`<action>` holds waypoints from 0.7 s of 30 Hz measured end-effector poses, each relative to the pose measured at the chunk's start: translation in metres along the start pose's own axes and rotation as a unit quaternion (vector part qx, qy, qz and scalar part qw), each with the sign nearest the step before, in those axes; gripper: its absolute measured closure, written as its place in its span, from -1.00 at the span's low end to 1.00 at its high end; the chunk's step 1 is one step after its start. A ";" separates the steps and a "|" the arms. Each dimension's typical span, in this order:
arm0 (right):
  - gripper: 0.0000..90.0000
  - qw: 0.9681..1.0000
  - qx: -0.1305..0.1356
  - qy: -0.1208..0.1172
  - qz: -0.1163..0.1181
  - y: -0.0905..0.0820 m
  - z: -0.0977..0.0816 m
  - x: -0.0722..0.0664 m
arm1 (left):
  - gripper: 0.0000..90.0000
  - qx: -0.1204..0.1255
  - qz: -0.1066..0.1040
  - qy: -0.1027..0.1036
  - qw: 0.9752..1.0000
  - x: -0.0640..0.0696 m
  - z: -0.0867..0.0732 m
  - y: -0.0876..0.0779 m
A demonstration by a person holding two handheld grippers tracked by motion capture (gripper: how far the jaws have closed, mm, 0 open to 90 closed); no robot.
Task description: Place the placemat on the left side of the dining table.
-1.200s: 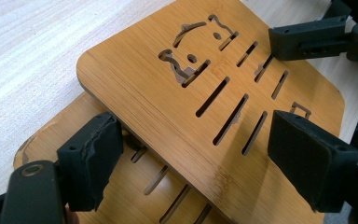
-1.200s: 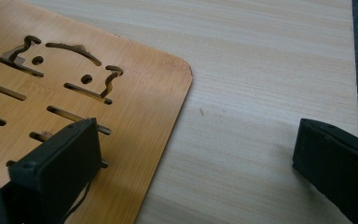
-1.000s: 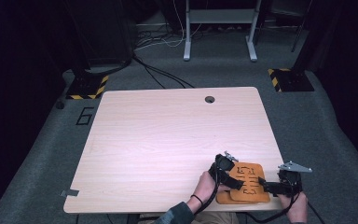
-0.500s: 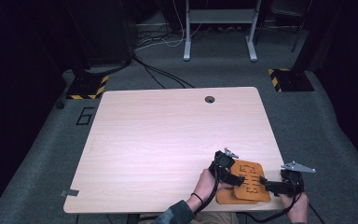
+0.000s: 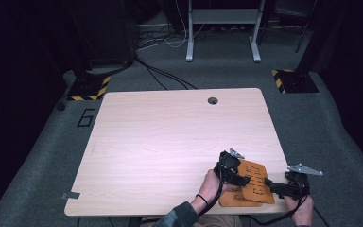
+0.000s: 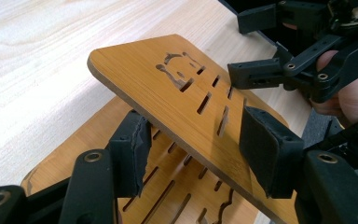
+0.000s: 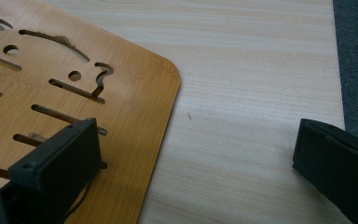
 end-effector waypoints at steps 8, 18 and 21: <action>-1.00 1.000 0.003 0.004 0.002 0.000 0.000 0.001 | 0.10 0.002 -0.036 -0.018 0.999 -0.001 0.000 0.005; -1.00 1.000 0.006 0.012 0.004 -0.001 -0.001 0.002 | 0.25 0.013 -0.063 -0.023 0.998 0.001 0.004 0.002; -1.00 1.000 0.009 0.011 0.003 -0.001 -0.001 0.003 | 0.32 0.016 -0.073 -0.029 0.997 0.000 0.005 0.002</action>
Point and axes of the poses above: each handheld gripper's, and its own axes: y roughly forward along the jaws, z roughly out of its top, x roughly to its right, the point moved 2 cm from there along y, roughly forward along the jaws, and after that the axes turned 13 degrees about -x, right-handed, at the moved point
